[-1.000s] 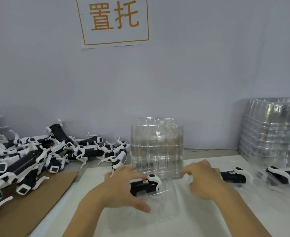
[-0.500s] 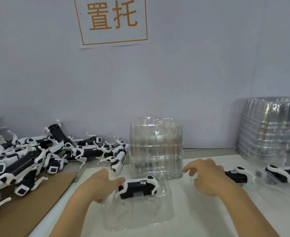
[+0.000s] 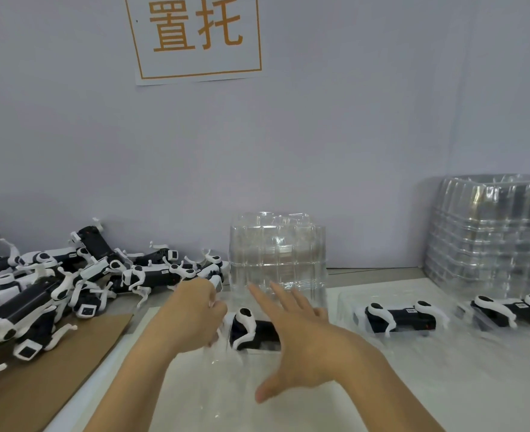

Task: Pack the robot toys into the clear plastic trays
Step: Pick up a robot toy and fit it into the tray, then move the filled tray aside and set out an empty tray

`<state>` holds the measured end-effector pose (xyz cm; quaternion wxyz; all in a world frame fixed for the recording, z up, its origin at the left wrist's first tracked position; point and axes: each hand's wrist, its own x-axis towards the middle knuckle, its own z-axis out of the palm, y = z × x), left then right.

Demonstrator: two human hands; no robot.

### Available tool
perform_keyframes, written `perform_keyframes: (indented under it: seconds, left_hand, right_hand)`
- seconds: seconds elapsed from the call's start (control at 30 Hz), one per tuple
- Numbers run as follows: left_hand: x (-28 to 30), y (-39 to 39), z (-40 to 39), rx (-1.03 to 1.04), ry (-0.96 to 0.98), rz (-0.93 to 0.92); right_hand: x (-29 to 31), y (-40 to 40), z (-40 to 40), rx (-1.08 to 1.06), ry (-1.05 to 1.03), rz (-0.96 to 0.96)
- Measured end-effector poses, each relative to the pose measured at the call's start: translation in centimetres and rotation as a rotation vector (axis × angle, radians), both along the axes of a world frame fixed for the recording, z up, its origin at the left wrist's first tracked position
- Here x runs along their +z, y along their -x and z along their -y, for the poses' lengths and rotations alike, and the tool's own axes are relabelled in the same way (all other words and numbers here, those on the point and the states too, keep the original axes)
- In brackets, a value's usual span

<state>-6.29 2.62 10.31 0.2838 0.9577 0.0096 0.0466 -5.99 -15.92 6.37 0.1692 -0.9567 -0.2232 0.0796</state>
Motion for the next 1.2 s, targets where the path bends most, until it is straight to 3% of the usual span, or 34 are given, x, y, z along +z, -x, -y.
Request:
perform_keyframes:
  seconds: [0.13,0.33,0.53,0.63,1.0,1.07,1.2]
  left_hand:
    - [0.7,0.5,0.3,-0.037,0.073,0.027]
    - [1.6,0.5,0.9,-0.130,0.492,0.241]
    - [1.4,0.1,-1.1,-0.108,0.433,0.297]
    - [1.1,-0.1,-1.2,-0.108,0.405,0.284]
    - [-0.2,-1.2,-1.2,-0.148,0.365,0.262]
    - [-0.3,-1.3,-1.3,-0.151,0.364,0.263]
    - [-0.6,-1.4,-1.3,-0.155,0.369,0.253]
  right_hand:
    - [2.1,0.6,1.5,0.004,-0.045,0.089]
    - [6.9,1.2,7.9,-0.147,-0.056,0.228]
    - [9.2,-0.6,14.0,-0.282,0.156,0.143]
    - [8.4,-1.7,15.3,-0.295,0.227,0.008]
    - [8.1,-2.3,15.4,-0.312,0.311,-0.104]
    - [9.0,-2.4,14.1,-0.271,0.236,-0.041]
    - [9.7,-4.7,8.4,-0.146,0.005,0.298]
